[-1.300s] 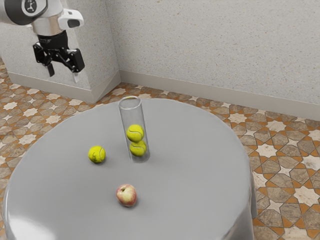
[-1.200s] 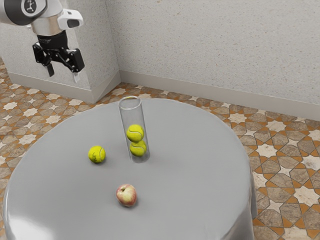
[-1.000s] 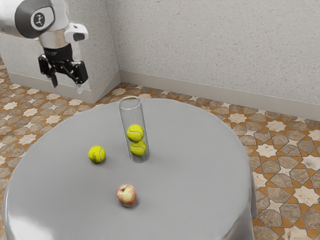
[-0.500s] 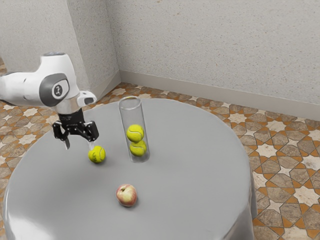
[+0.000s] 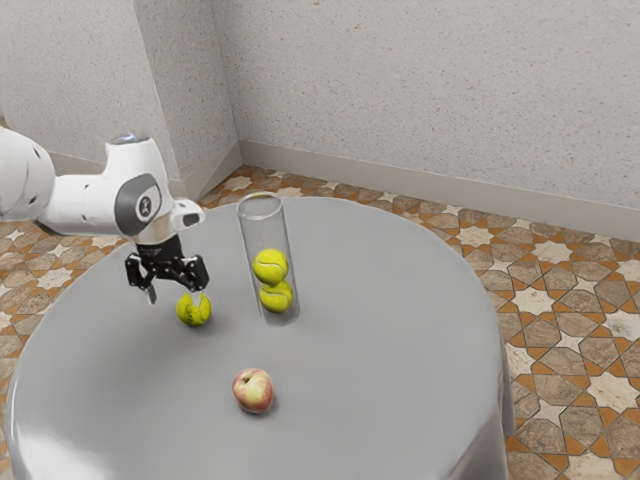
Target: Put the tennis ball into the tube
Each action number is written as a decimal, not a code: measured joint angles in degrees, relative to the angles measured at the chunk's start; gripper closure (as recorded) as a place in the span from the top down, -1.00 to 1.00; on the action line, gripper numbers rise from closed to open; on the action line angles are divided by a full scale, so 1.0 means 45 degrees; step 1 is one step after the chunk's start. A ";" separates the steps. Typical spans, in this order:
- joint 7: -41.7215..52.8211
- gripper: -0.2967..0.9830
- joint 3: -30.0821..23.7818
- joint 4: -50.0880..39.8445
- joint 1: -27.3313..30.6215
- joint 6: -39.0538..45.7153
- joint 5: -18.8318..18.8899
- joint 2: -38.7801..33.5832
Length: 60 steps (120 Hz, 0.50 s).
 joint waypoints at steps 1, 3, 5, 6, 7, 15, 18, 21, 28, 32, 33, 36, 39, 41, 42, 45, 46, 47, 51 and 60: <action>0.0029 0.54 0.0001 0.0008 -0.0001 0.0012 -0.0019 0.0034; 0.0088 0.54 0.0001 0.0024 0.0001 0.0034 -0.0059 0.0091; 0.0152 0.54 0.0004 0.0087 0.0002 0.0054 -0.0111 0.0168; 0.0185 0.54 0.0005 0.0127 0.0003 0.0064 -0.0139 0.0209; 0.0219 0.54 0.0006 0.0175 0.0003 0.0073 -0.0168 0.0263; 0.0471 0.54 0.0009 0.0457 0.0000 0.0134 -0.0340 0.0598; 0.0559 0.54 0.0010 0.0509 -0.0002 0.0153 -0.0385 0.0678; 0.0644 0.54 0.0007 0.0564 0.0000 0.0169 -0.0423 0.0756; 0.0843 0.54 -0.0001 0.0746 0.0000 0.0199 -0.0499 0.0930; 0.0961 0.54 -0.0001 0.0795 0.0003 0.0213 -0.0558 0.1004; 0.0991 0.54 0.0001 0.0806 0.0002 0.0216 -0.0571 0.1025; 0.1078 0.54 -0.0001 0.0841 0.0004 0.0225 -0.0605 0.1080; 0.1162 0.54 -0.0004 0.0889 0.0004 0.0233 -0.0633 0.1139; 0.1217 0.54 -0.0005 0.0926 0.0006 0.0238 -0.0651 0.1183; 0.1244 0.54 -0.0006 0.0944 0.0009 0.0240 -0.0661 0.1207; 0.1328 0.54 -0.0005 0.0985 0.0014 0.0248 -0.0690 0.1267; 0.1355 0.54 -0.0005 0.0997 0.0016 0.0250 -0.0700 0.1282; 0.1383 0.54 -0.0003 0.1007 0.0016 0.0253 -0.0712 0.1300; 0.1489 0.54 -0.0004 0.1075 0.0021 0.0262 -0.0753 0.1371; 0.1708 0.54 -0.0008 0.1171 0.0023 0.0288 -0.0815 0.1496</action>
